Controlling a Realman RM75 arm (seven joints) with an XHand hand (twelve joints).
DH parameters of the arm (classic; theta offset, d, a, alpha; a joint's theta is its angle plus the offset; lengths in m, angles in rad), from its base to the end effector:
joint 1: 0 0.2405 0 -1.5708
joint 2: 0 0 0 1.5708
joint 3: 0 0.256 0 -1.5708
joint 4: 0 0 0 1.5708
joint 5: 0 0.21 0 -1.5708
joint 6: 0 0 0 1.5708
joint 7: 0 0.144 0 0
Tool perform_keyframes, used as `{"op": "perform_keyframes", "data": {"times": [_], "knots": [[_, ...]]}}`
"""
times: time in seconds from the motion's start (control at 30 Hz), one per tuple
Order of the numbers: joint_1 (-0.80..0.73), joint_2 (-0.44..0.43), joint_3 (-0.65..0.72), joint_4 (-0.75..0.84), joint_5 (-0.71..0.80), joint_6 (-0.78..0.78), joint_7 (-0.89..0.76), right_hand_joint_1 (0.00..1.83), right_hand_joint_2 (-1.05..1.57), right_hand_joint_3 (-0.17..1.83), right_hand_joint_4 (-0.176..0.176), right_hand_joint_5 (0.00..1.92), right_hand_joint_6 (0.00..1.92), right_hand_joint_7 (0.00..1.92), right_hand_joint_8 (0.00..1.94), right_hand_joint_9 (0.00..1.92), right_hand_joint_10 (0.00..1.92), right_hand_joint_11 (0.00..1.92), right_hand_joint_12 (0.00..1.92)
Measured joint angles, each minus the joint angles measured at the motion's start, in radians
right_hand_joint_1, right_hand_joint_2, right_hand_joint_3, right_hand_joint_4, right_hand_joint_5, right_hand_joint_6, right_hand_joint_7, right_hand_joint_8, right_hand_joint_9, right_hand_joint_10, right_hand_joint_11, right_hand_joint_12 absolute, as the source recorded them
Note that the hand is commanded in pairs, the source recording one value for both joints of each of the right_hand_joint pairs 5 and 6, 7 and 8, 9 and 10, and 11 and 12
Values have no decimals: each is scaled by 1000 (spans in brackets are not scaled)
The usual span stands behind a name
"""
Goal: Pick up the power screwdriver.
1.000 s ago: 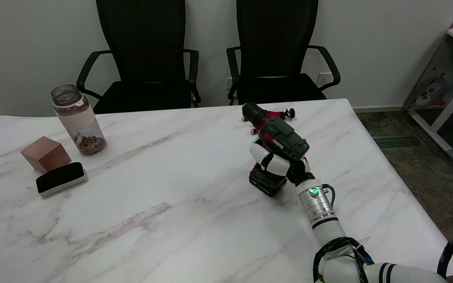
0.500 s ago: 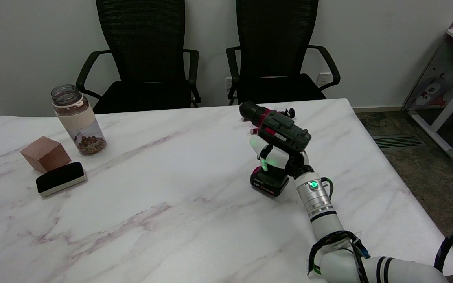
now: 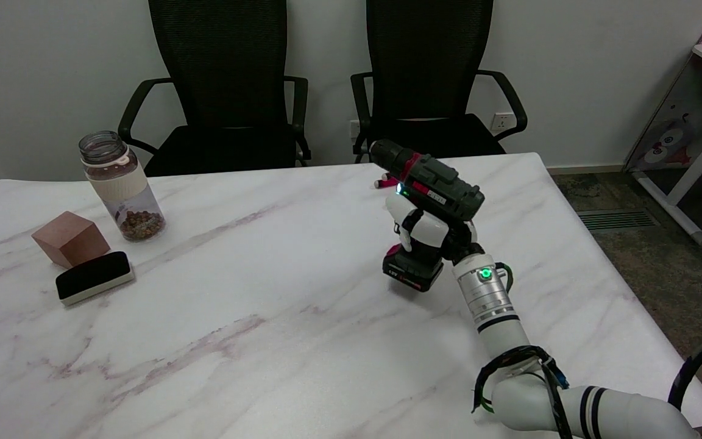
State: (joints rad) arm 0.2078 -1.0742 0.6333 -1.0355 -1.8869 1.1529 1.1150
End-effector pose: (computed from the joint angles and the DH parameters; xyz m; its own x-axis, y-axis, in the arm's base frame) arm -0.3163 -0.3220 0.2976 -0.0243 0.0805 0.9965 -0.9564 -0.2920 0.0002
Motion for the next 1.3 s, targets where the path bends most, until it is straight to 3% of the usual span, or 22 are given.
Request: {"op": "perform_keyframes", "data": {"times": [1.3], "knots": [[142, 129, 3, -223, -69, -75, 13, 812, 728, 839, 176, 1856, 1856, 1856, 1856, 1920, 1920, 1920, 1920]]}}
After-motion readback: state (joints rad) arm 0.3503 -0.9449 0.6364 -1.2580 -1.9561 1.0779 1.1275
